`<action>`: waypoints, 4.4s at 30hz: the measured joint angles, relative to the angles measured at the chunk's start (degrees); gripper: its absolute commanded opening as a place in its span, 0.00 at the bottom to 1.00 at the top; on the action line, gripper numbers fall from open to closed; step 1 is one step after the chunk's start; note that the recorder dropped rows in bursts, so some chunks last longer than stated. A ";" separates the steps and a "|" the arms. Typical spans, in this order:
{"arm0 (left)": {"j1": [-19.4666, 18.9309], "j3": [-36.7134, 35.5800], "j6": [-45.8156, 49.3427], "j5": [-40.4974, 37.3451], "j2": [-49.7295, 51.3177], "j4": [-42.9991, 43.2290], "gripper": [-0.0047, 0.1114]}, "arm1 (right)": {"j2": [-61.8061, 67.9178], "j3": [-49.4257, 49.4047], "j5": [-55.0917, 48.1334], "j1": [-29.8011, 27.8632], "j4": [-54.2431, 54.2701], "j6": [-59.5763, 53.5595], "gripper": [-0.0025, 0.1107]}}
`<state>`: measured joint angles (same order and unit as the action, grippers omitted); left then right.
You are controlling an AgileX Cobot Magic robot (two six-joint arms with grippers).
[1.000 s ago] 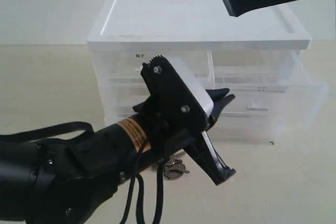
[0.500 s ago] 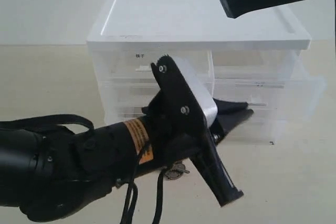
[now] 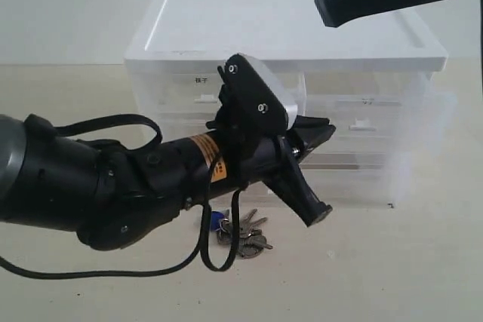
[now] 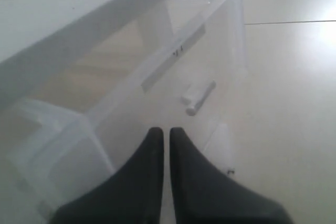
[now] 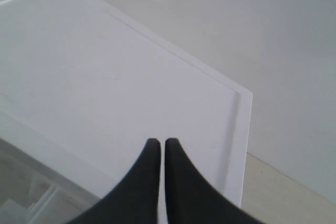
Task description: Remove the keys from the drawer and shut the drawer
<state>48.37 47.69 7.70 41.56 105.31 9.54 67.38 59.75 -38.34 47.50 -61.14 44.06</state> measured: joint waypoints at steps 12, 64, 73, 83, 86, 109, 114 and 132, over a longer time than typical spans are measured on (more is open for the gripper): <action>-2.28 3.52 -0.92 -1.06 0.09 1.15 0.08 | 0.00 0.00 0.41 0.00 0.25 0.00 0.02; -1.37 14.41 1.35 -14.50 4.80 3.25 0.08 | -1.25 0.00 0.81 0.00 2.19 -0.53 0.02; -3.38 14.53 1.66 -12.38 5.56 3.12 0.08 | -1.25 0.00 0.81 0.00 2.19 -0.53 0.02; -3.01 12.41 -1.82 -12.84 3.12 5.42 0.08 | -1.25 0.00 0.81 0.00 2.28 -0.53 0.02; -2.68 10.40 -1.82 -12.43 0.79 5.80 0.08 | -1.25 0.00 0.81 0.00 2.40 -0.53 0.02; -2.33 15.57 23.48 -11.56 5.82 -13.41 0.08 | -1.25 0.00 0.70 0.00 3.08 -1.14 0.02; -1.87 15.15 23.48 -16.08 2.70 -14.07 0.08 | -1.29 0.00 0.70 0.00 3.08 -1.25 0.02; 1.03 6.77 21.06 -27.99 3.71 -3.82 0.08 | -5.22 0.00 0.60 0.00 5.41 -2.98 0.02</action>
<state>49.40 54.47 28.75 13.57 109.02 5.72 62.15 59.75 -37.74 47.50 -55.73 41.08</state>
